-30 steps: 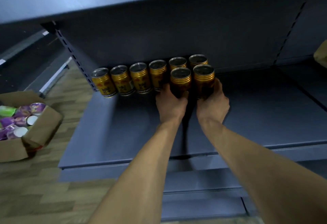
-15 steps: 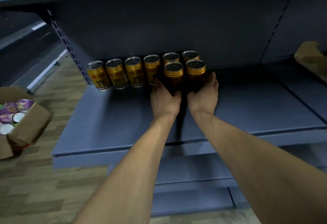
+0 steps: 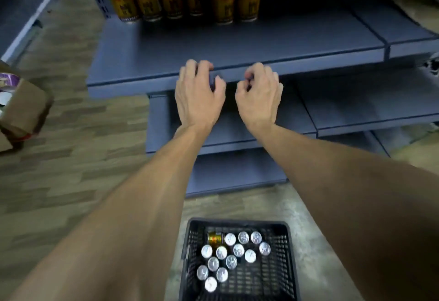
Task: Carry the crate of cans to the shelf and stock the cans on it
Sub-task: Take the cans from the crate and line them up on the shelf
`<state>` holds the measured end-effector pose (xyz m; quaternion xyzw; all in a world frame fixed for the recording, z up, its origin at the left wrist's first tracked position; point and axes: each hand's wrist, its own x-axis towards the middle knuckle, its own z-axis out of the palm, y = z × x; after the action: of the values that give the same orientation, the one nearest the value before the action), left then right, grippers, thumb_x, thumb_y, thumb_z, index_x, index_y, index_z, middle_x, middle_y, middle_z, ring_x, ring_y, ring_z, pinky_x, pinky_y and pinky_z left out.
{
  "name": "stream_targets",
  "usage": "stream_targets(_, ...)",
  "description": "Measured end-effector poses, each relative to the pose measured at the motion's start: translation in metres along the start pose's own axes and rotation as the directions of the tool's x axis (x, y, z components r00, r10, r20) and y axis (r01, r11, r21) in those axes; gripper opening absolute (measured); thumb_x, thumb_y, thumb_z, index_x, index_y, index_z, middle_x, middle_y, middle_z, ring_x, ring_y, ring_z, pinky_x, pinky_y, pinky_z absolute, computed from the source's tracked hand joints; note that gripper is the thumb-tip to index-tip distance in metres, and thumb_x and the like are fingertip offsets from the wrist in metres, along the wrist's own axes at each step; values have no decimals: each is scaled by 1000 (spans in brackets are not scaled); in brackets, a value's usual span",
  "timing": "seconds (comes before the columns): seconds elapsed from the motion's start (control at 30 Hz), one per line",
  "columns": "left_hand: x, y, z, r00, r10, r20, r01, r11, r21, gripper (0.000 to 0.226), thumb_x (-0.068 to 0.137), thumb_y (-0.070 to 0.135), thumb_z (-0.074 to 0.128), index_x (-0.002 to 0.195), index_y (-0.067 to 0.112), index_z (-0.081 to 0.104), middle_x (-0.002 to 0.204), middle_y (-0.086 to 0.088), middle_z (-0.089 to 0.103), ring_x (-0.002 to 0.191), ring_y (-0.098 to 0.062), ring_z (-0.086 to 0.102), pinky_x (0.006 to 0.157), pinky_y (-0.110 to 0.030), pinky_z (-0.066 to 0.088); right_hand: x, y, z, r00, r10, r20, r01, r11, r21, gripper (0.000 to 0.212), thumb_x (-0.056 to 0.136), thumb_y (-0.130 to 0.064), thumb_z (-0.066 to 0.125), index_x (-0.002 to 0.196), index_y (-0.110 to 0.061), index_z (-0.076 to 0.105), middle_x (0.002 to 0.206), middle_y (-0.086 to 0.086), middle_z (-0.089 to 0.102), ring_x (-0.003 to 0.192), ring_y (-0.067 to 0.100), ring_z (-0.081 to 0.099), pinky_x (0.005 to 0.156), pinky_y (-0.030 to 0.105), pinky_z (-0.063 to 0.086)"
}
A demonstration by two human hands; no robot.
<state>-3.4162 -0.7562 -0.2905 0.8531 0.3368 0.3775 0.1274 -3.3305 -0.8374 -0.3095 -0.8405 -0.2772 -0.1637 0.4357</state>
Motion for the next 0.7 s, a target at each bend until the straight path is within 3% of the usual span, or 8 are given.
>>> stream_targets(0.13, -88, -21, -10, 991, -62, 118, 61, 998, 8, 19, 87, 31, 52, 95, 18, 62, 86, 1, 63, 77, -26, 60, 62, -35, 42, -81, 36, -13, 972, 23, 234, -13, 999, -44, 14, 85, -20, 55, 97, -14, 59, 86, 4, 63, 87, 29, 60, 83, 45, 45)
stream_targets(0.27, -166, -48, -5, 918, -170, 360, 111, 978, 177, 29, 91, 40, 50, 107, 18, 58, 101, -4, 65, 91, -33, 62, 69, -38, 42, -161, 81, -18, 875, 177, 451, -76, 969, -235, 30, 90, -29, 56, 117, -17, 57, 105, 8, 66, 101, 31, 61, 91, 44, 43)
stream_targets(0.4, -256, -83, 13, 719, -387, 577, 178, 905, 386, 51, 94, 50, 45, 134, 18, 45, 123, -15, 54, 109, -39, 57, 86, -43, 44, -246, 126, -17, 719, 264, 643, 18, 917, -397, 45, 91, -35, 59, 131, -18, 49, 116, 11, 59, 110, 31, 55, 97, 43, 39)
stream_targets(0.53, -352, -115, 53, 517, -448, 729, 79, 873, 481, 68, 94, 49, 47, 153, 25, 23, 155, -18, 28, 137, -35, 37, 109, -45, 33, -321, 187, -8, 541, 415, 731, -35, 880, -473, 44, 89, -33, 63, 128, -16, 53, 113, 11, 62, 111, 31, 56, 103, 42, 38)
stream_targets(0.7, -439, -160, 101, 321, -538, 779, 93, 837, 540, 60, 90, 37, 56, 145, 24, 35, 143, -14, 40, 127, -34, 45, 99, -43, 43, -395, 248, 27, 335, 603, 724, -129, 791, -598, 37, 90, -29, 58, 123, -14, 59, 123, 14, 62, 117, 34, 58, 99, 41, 48)
